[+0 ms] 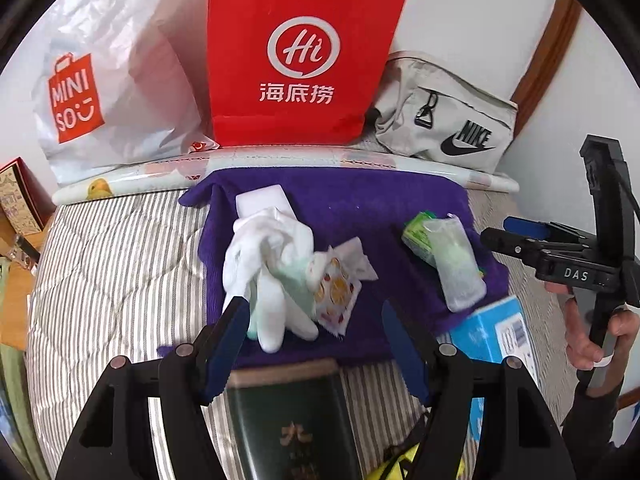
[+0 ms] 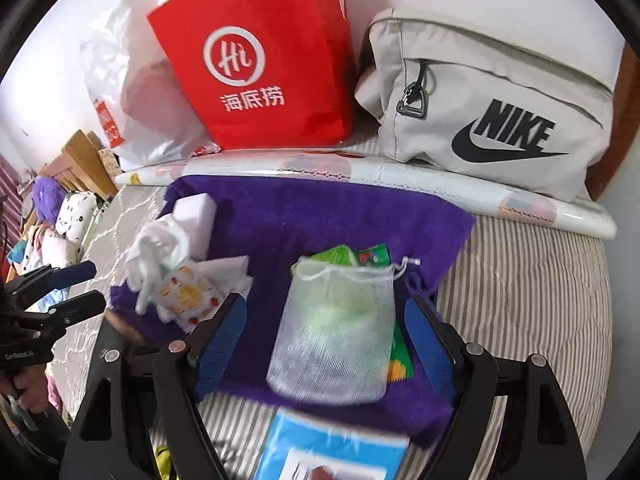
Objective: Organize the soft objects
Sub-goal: 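Move both open tools back toward the yellow pouch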
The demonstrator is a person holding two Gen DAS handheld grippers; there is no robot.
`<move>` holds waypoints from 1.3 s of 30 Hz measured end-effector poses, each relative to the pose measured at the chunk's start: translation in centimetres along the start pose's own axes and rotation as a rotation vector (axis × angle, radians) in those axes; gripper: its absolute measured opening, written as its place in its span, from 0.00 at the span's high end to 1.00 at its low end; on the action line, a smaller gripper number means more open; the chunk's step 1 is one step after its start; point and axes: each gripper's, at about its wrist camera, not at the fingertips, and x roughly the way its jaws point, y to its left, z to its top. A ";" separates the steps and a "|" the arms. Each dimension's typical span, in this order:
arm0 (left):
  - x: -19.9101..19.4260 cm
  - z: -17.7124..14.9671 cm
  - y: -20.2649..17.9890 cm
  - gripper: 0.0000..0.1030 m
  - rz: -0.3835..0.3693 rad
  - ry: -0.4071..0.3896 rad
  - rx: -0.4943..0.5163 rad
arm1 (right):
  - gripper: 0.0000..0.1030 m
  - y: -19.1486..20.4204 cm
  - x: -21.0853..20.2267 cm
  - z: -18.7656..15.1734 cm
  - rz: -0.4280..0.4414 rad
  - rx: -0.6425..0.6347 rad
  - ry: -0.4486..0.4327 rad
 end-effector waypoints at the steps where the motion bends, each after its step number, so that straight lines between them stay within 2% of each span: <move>1: -0.6 -0.6 -0.3 0.35 -0.008 -0.009 0.005 | 0.21 0.2 -0.7 -0.5 0.005 0.002 -0.009; 7: -4.1 -4.5 -2.3 0.37 -0.064 -0.090 0.043 | 0.21 2.0 -4.5 -4.4 -0.004 -0.015 -0.039; 13: -5.5 -9.4 -3.7 0.37 -0.106 -0.022 0.028 | 0.21 3.3 -8.9 -9.9 0.017 -0.006 -0.105; 16: -5.7 -12.0 -3.9 0.37 -0.081 -0.004 0.023 | 0.22 4.0 -10.1 -12.8 0.027 -0.003 -0.113; 18: -5.6 -13.5 -3.9 0.37 -0.061 0.005 0.020 | 0.26 4.6 -10.5 -14.6 0.025 -0.013 -0.111; 23: -5.7 -16.2 -2.8 0.37 -0.007 0.008 -0.017 | 0.38 7.3 -10.2 -19.3 0.035 -0.067 -0.068; 27: -5.5 -17.6 -2.1 0.36 0.089 0.013 -0.010 | 0.48 9.8 -8.5 -22.4 0.019 -0.112 -0.019; 31: -5.5 -18.5 -1.4 0.35 0.096 0.010 -0.016 | 0.56 11.7 -6.2 -24.2 -0.003 -0.144 0.054; 34: -5.3 -19.2 -0.7 0.35 0.087 0.016 -0.032 | 0.57 12.9 -4.8 -24.6 -0.011 -0.156 0.103; 39: -5.4 -20.2 0.7 0.35 0.057 0.019 -0.067 | 0.57 13.6 -3.2 -24.2 -0.071 -0.165 0.130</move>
